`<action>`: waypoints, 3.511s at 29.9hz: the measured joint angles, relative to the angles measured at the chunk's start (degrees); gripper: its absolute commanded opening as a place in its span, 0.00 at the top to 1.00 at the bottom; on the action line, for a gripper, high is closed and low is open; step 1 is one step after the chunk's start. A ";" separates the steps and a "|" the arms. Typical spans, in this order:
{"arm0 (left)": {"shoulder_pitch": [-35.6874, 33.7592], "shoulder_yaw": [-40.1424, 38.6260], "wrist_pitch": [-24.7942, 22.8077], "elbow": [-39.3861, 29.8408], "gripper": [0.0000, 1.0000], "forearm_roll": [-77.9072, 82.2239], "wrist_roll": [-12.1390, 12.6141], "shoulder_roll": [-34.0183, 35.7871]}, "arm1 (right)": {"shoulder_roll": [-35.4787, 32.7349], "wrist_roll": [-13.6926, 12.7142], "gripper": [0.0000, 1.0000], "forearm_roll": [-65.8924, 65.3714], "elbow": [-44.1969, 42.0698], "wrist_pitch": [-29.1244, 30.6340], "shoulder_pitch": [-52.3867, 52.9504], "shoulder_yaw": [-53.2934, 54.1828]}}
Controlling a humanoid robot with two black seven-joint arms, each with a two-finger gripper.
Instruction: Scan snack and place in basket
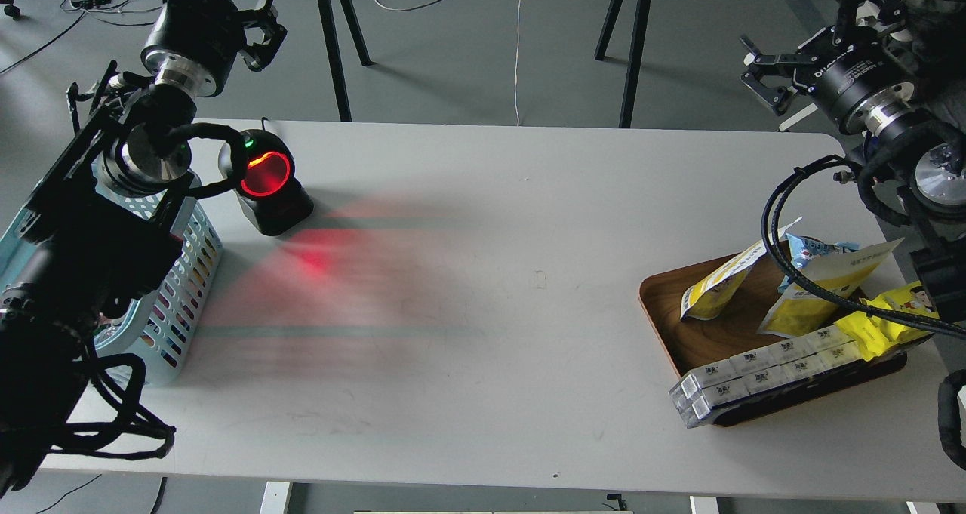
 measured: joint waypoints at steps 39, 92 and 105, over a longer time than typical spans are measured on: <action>0.04 -0.22 -0.74 -2.06 0.00 -0.04 -2.44 2.08 | -17.85 -2.20 0.01 3.85 12.79 -9.34 65.46 -89.84; 0.58 0.66 -0.39 -2.05 0.00 -0.05 -2.45 2.10 | -24.72 -13.09 0.23 10.64 49.69 -31.29 60.14 -107.18; 0.59 0.56 -0.37 -2.05 0.00 -0.05 -2.53 2.18 | -24.52 -15.53 0.57 10.64 50.93 -30.66 59.01 -106.46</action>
